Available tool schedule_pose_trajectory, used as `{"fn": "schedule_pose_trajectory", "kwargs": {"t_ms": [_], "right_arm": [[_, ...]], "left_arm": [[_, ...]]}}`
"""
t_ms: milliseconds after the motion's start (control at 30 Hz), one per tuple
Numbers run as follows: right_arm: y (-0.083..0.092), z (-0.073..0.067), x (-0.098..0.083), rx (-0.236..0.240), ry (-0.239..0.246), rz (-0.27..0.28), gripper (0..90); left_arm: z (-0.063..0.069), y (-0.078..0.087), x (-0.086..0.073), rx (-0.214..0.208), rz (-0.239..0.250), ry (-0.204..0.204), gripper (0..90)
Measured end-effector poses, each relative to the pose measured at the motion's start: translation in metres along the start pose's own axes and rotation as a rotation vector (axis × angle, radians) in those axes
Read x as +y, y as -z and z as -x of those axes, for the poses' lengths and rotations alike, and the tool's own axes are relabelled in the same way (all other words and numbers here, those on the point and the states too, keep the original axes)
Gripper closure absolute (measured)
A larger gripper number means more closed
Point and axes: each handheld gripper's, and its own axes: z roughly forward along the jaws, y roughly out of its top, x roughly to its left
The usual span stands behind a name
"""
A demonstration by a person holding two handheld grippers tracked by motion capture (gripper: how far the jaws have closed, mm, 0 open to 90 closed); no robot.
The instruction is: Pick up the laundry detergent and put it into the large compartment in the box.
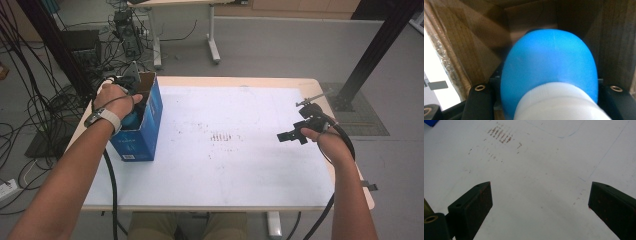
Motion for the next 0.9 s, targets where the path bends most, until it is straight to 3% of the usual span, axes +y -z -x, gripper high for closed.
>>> {"fn": "schedule_pose_trajectory", "kwargs": {"t_ms": [900], "right_arm": [[-0.0007,-0.0011,0.003,-0.002,0.002,-0.006,5.3]], "left_arm": [[-0.0023,-0.0005,0.0,-0.006,-0.003,0.004,39.3]]}}
